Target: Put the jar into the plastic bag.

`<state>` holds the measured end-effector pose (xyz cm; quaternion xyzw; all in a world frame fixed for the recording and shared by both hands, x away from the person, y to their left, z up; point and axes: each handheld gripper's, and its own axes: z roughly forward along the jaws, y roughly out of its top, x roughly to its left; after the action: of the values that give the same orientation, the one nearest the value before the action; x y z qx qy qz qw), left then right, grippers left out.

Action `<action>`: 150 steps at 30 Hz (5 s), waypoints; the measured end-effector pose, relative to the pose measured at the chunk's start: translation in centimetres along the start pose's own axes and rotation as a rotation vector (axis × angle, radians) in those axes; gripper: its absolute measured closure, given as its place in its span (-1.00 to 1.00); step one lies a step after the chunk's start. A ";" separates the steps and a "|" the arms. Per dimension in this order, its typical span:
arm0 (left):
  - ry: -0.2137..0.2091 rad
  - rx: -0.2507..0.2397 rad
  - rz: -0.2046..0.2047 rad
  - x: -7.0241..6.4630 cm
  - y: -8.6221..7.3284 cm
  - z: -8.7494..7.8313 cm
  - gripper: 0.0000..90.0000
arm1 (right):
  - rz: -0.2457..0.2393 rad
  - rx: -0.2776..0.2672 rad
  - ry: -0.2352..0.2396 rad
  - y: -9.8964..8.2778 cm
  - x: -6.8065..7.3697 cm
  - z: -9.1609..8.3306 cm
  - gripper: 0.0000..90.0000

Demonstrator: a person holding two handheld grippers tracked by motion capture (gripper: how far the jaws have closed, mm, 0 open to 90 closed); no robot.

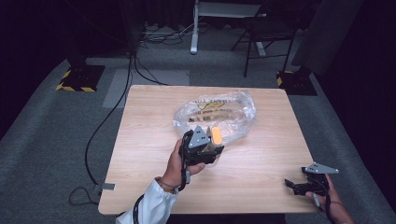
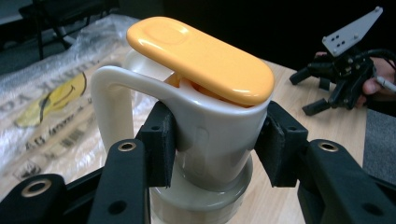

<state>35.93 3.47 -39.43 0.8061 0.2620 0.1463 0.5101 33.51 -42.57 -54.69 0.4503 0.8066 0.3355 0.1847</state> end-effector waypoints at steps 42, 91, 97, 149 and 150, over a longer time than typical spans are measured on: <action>0.088 -0.034 -0.072 7.2 5.4 8.6 0.16 | -0.003 0.000 0.004 0.0 0.0 0.0 -1.00; 0.137 0.027 -0.155 9.7 0.5 13.5 0.16 | -0.004 0.000 0.004 0.0 0.0 0.0 -1.00; 0.129 0.033 -0.146 9.5 0.2 13.7 0.16 | -0.004 0.000 0.004 0.0 0.0 0.0 -1.00; 0.194 0.190 -0.036 8.5 -0.8 13.2 -0.94 | -0.005 0.000 0.005 0.1 -0.1 0.1 -1.00; 0.200 0.192 -0.028 8.5 -0.8 13.1 -0.95 | -0.005 0.001 0.005 0.1 0.0 0.1 -1.00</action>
<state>49.31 -1.17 -46.16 0.8287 0.3356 0.1929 0.4042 33.61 -42.57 -54.69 0.4476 0.8082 0.3360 0.1834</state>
